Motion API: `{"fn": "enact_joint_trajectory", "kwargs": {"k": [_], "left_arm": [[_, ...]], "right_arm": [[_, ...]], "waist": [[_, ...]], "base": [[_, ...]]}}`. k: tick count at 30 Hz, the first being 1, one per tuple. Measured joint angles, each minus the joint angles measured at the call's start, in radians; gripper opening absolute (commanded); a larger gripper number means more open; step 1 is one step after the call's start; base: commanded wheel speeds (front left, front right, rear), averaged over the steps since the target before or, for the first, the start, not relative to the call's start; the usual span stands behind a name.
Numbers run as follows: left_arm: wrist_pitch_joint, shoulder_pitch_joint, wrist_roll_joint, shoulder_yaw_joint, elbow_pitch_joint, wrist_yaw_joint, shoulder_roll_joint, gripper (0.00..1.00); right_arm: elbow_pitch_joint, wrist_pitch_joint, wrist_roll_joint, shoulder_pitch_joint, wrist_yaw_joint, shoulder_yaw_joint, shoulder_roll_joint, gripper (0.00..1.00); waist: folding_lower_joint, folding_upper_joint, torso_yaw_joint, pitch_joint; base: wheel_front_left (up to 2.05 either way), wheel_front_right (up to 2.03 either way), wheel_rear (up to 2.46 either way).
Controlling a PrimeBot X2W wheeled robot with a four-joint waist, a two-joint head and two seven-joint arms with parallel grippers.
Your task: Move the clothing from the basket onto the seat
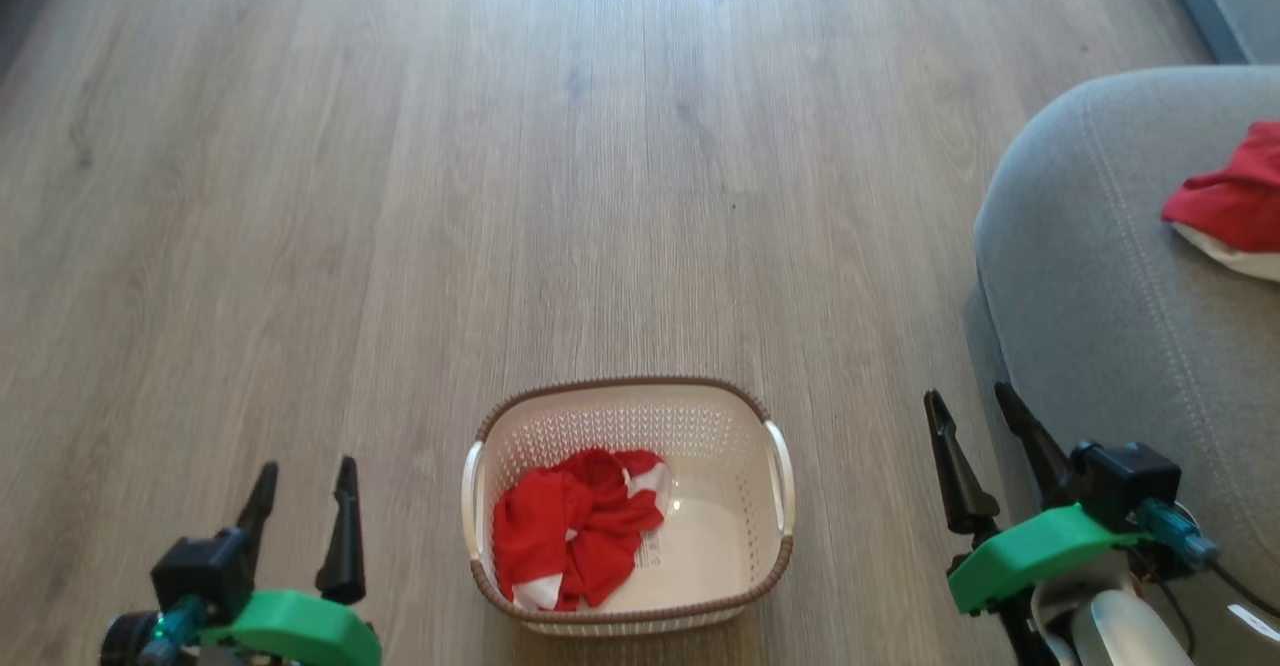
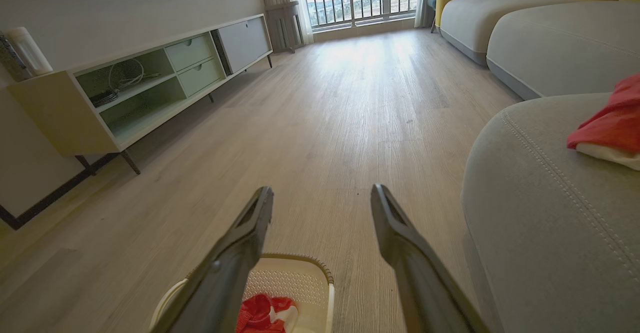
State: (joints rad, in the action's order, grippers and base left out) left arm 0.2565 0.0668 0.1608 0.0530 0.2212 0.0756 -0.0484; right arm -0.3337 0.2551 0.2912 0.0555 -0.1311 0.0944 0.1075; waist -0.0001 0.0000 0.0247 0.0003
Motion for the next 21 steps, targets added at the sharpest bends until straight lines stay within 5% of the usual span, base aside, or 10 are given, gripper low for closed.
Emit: {"fn": "enact_joint_trajectory", "kwargs": {"k": [9,21], "left_arm": [[0.0,-0.043,0.035,-0.072,0.095,0.001,0.0,1.0],[0.0,-0.381,0.041,-0.207,0.302,0.028,0.007,1.0]], "right_arm": [[0.074,0.0,-0.01,0.093,0.0,-0.006,0.001,1.0],[0.159,0.0,-0.029,0.317,0.0,0.01,0.004,1.0]], "waist": [[0.0001,0.0,-0.017,0.128],[0.0005,0.0,-0.057,0.441]], "base": [[0.0,0.0,0.0],[0.0,0.0,0.0]]}}
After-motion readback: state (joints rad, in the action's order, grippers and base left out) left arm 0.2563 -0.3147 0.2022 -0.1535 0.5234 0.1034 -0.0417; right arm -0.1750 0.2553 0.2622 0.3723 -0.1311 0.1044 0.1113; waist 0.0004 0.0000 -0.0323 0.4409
